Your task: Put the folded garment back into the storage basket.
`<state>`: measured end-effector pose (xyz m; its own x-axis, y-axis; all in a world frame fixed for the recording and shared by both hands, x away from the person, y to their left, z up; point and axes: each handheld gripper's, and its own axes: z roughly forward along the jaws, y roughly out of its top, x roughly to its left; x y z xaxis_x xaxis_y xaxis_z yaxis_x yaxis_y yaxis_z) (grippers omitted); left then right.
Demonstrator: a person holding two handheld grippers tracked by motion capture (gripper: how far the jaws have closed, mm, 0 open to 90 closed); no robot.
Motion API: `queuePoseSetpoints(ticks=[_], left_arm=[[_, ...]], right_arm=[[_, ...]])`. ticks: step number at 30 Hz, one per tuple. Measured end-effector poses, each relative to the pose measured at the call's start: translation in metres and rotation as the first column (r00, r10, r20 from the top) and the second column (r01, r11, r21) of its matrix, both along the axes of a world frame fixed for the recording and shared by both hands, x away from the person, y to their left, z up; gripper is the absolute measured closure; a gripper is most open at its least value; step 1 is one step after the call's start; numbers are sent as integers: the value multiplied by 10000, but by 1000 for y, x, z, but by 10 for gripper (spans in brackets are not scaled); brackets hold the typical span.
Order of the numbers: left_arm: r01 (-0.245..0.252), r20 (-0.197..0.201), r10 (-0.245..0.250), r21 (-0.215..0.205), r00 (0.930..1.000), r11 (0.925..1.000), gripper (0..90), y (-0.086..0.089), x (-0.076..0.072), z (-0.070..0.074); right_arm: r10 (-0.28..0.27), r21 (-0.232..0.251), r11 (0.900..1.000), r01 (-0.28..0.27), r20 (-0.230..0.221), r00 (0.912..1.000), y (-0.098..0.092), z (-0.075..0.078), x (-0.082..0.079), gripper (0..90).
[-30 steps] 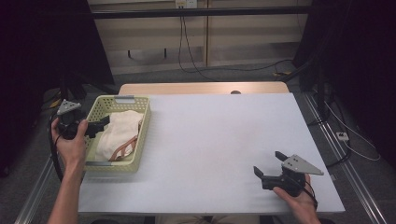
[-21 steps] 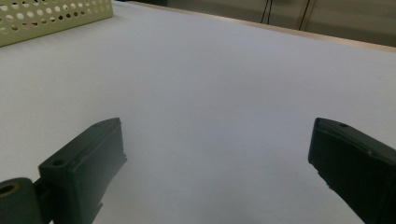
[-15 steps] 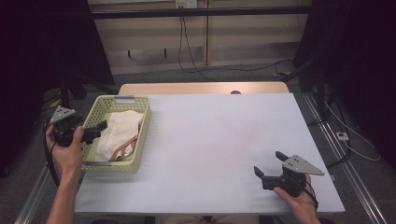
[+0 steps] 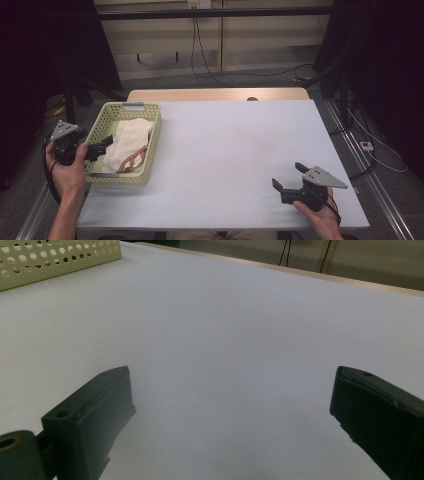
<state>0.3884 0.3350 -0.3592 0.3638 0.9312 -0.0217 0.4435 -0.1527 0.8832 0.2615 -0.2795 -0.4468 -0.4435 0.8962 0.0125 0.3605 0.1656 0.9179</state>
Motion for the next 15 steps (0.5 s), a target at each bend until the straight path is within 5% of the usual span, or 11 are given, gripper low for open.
queuePoseSetpoints(ticks=[5, 15], left_arm=[[567, 124, -566, -134, 9983, 9983, 52, 1, -8, -4], [630, 327, -629, -31, 9975, 9980, 44, -11, -23, -4]], right_arm=[[8, -7, 10000, -8, 5, 10000, 0, 0, 0, 36], [15, -27, 10000, -15, -16, 10000, 1, 0, 0, 40]])
